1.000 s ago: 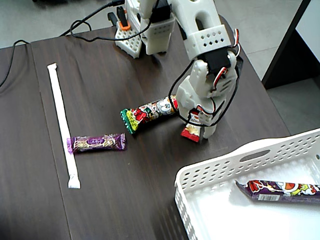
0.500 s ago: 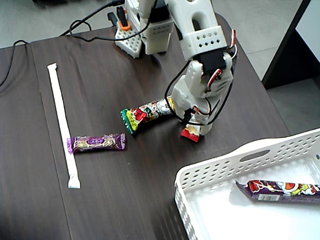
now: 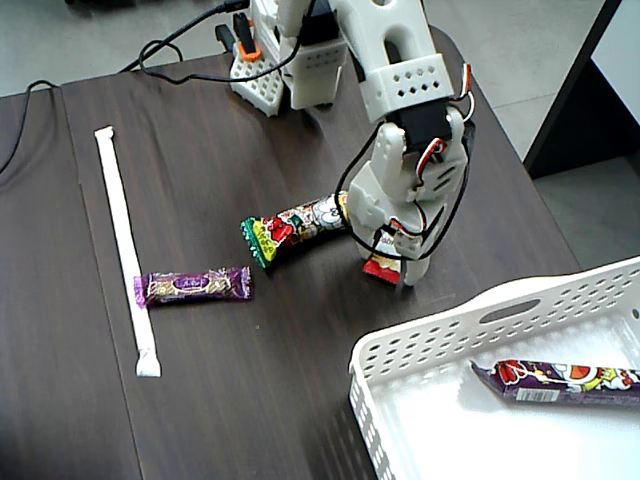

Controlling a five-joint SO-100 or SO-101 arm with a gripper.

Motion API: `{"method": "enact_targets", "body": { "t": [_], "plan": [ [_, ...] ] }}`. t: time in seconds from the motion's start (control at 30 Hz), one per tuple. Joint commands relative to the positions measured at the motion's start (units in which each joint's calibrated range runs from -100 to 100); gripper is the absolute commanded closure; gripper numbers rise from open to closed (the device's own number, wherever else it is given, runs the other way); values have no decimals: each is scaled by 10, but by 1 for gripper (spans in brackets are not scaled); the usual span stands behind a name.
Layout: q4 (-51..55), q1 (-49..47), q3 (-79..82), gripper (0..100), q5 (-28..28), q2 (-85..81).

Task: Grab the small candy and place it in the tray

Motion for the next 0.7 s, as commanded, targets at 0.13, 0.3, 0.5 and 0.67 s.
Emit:
{"method": "enact_targets", "body": {
  "t": [0.13, 0.3, 0.5, 0.67],
  "plan": [
    [33, -1, -21, 80, 1, -15],
    [37, -2, -30, 96, 3, -16],
    [35, -2, -32, 99, 1, -16],
    [30, -1, -44, 99, 1, -15]
  ]
}}
